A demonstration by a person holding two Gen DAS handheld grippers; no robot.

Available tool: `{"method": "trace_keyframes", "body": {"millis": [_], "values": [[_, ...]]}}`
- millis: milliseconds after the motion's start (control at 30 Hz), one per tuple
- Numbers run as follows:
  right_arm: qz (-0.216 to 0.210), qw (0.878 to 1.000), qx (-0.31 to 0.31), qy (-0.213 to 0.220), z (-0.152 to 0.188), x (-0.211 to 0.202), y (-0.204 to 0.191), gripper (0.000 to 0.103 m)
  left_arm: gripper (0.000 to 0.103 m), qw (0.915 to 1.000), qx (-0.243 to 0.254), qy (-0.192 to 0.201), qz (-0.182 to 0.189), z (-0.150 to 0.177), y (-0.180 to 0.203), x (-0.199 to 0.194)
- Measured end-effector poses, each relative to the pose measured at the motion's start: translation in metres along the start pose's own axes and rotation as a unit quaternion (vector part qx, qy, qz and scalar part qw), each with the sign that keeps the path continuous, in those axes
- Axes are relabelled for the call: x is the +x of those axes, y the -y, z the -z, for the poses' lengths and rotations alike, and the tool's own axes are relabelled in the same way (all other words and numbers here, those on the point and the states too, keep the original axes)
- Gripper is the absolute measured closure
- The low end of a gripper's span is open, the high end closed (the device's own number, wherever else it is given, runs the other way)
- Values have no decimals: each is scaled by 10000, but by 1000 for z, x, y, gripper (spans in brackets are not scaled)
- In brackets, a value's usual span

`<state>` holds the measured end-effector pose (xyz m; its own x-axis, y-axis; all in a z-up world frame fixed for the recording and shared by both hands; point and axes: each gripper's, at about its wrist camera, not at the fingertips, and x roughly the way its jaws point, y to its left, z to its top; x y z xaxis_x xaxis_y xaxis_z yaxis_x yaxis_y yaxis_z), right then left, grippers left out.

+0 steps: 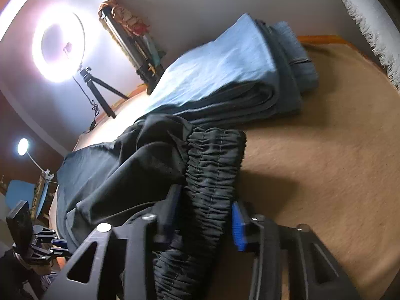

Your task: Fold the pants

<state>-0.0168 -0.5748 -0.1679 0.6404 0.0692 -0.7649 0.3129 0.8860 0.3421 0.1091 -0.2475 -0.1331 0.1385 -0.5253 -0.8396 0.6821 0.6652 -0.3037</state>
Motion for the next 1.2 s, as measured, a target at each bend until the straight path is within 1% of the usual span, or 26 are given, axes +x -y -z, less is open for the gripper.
{"method": "trace_keyframes", "body": {"millis": [33,100,167,200,233,267,333,400,433,500,533,567,600,633,667,700,733,800,833,867,900,933,1033,1100,1133,1200], "values": [[-13,10000,15,-24,0,0,-3,77,87,10000,29,1,-27,0,1,0],[191,9998,-75,-38,-2,-5,-13,82,87,9999,81,-6,-88,0,4,0],[394,9992,-98,-49,-8,-17,-21,90,87,9999,114,-23,-113,2,5,-1],[539,9984,-139,-20,-11,-24,-24,90,86,9999,110,-23,-107,2,5,-2],[814,9963,-269,21,-17,-35,-29,91,86,9999,105,-14,-91,4,4,-4],[968,9946,-369,57,-21,-43,-32,92,86,9999,110,1,-78,5,4,-7],[1249,9910,-491,19,-33,-59,-37,92,86,9998,146,31,-90,8,5,-10],[1450,9866,-743,33,-44,-70,-44,92,86,9997,213,53,-118,11,6,-14],[1634,9819,-959,-37,-47,-66,-47,92,86,9996,254,56,-133,12,7,-15],[1810,9773,-1097,-144,-50,-54,-47,91,86,9993,332,79,-181,15,9,-18],[1985,9724,-1195,-286,-49,-42,-45,91,86,9991,376,94,-192,17,10,-21],[2141,9674,-1274,-452,-46,-28,-41,90,86,9989,408,119,-208,19,12,-23],[2234,9651,-1233,-592,-43,-17,-36,88,81,9987,441,147,-218,21,13,-26],[2321,9634,-1195,-615,-43,-12,-34,82,75,9985,475,176,-228,24,14,-29],[2409,9613,-1192,-597,-40,-11,-32,75,65,9981,531,229,-235,29,15,-34],[2452,9602,-1207,-584,-40,-12,-31,72,63,9976,585,261,-248,32,16,-37],[2496,9595,-1189,-547,-38,-18,-31,65,63,9971,646,281,-282,35,17,-38],[2619,9568,-1187,-421,-36,-30,-35,62,63,9965,698,265,-375,39,17,-39],[2711,9548,-1176,-304,-33,-42,-41,57,63,9963,714,254,-406,41,17,-39],[2718,9551,-1162,-213,-31,-50,-48,50,63,9951,795,278,-517,42,19,-38],[2660,9572,-1135,-109,-26,-60,-55,47,63,9933,895,325,-650,42,22,-39],[2496,9623,-1080,1,-19,-71,-65,43,63,9899,1064,409,-842,42,27,-39],[2116,9732,-898,73,5,-84,-88,43,63,9817,1421,581,-1123,40,39,-38],[1948,9784,-681,77,19,-85,-94,38,63,9726,1802,641,-1324,37,50,-34],[1813,9824,-446,15,29,-84,-94,35,63,9677,1998,630,-1401,37,56,-30],[1601,9871,40,-59,43,-80,-87,34,63,9619,2200,590,-1512,36,60,-23]]}}
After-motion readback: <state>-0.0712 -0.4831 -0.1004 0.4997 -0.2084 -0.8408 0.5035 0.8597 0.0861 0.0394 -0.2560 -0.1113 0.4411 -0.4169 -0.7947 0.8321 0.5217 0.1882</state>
